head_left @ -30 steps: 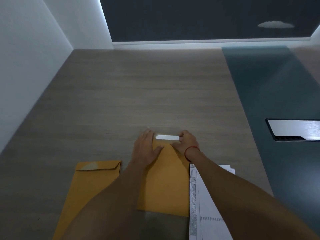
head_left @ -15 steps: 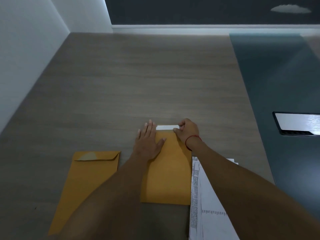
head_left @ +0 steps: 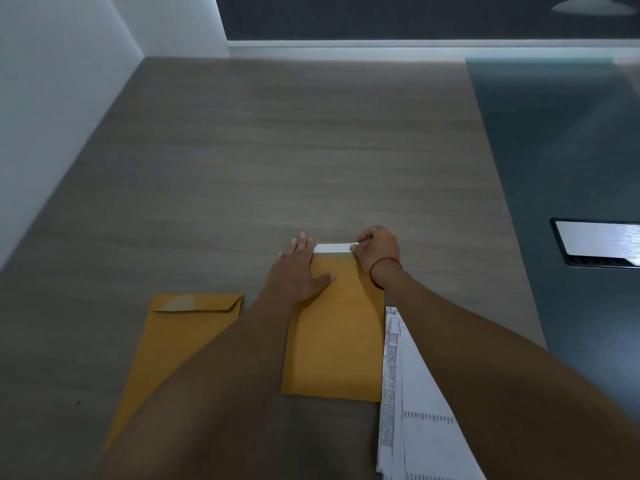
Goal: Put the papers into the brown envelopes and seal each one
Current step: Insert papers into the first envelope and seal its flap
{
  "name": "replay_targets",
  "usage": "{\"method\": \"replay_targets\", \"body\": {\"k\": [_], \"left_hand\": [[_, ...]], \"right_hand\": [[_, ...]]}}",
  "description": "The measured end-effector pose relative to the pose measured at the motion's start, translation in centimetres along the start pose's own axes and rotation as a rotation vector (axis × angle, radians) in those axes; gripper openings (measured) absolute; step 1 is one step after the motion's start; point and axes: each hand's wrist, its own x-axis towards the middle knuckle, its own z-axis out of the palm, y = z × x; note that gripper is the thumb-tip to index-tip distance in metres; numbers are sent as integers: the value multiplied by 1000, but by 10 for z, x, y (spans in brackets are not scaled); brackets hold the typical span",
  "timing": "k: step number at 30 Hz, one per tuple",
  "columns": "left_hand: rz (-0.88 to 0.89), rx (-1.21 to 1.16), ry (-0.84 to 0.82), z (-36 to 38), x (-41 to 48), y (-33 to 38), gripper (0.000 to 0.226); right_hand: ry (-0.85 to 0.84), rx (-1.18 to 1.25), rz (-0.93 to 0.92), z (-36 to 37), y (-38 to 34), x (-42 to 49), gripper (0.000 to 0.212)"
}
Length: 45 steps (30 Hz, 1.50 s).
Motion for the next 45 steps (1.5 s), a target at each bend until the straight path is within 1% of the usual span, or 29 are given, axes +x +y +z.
{"method": "replay_targets", "body": {"k": [2,4,8,9,10,11,12,14,16,17,18,20,22,24,25,26,27,28,30,32,34,36,37,39,41,43,45], "left_hand": [[-13,0,-20,-2,0,2,96],[-35,0,-39,-4,-1,4,96],[-46,0,-61,-7,-2,8,95],[-47,-4,-58,-7,-3,8,96],[-51,-10,-53,-7,-4,8,96],[-56,-20,-46,-6,-4,9,97],[-65,-35,-39,-6,-5,9,97],[-75,-64,-26,-7,-5,11,99],[-75,-65,-14,-9,-5,13,99],[-74,-58,-8,-11,-5,15,99],[-73,-54,2,-13,-6,16,99],[-52,-65,45,-18,-5,18,101],[-3,-50,107,-20,-5,19,105],[40,-36,153,-21,-4,20,105],[50,-36,168,-21,-3,20,103],[55,-30,188,-21,-3,21,98],[53,-13,221,-20,-3,21,91],[44,6,269,-18,-5,22,82],[3,40,360,-13,-11,25,65],[-28,75,405,-6,-21,31,45],[-30,95,392,4,-34,35,31],[9,108,345,13,-46,37,26],[40,119,304,17,-49,37,29],[93,134,212,25,-56,38,44],[90,131,161,31,-60,40,54],[58,126,157,32,-62,36,54],[6,144,177,30,-66,25,50]], "right_hand": [[-14,-8,-16,-1,-1,-2,11],[-81,-13,-66,-3,-3,-7,12],[-381,-27,-182,-17,0,-21,14],[-429,-35,-188,-23,3,-23,15],[-442,-25,-177,-28,6,-23,14],[-410,8,-155,-35,11,-23,13],[-333,53,-130,-41,14,-21,12],[-62,91,-53,-51,20,-14,12],[196,104,82,-62,22,-8,15],[261,105,135,-65,21,-6,17],[274,76,155,-67,20,-4,18],[198,-21,123,-64,16,-2,20],[83,-88,25,-58,9,-3,24],[-75,-147,-98,-52,3,-4,30],[-153,-182,-139,-49,1,-4,36],[-208,-214,-157,-46,-1,-3,44],[-239,-243,-168,-44,-3,-4,46],[-244,-267,-192,-42,-4,-7,41],[-195,-309,-263,-40,-2,-14,35],[-175,-368,-300,-40,1,-25,37],[-232,-458,-313,-39,9,-38,38],[-284,-555,-321,-35,17,-52,37],[-269,-589,-350,-33,19,-58,38],[-238,-607,-419,-27,22,-67,44],[-303,-640,-427,-17,23,-74,55],[-367,-769,-391,-11,26,-78,63],[-358,-875,-362,-14,34,-78,63]]}}
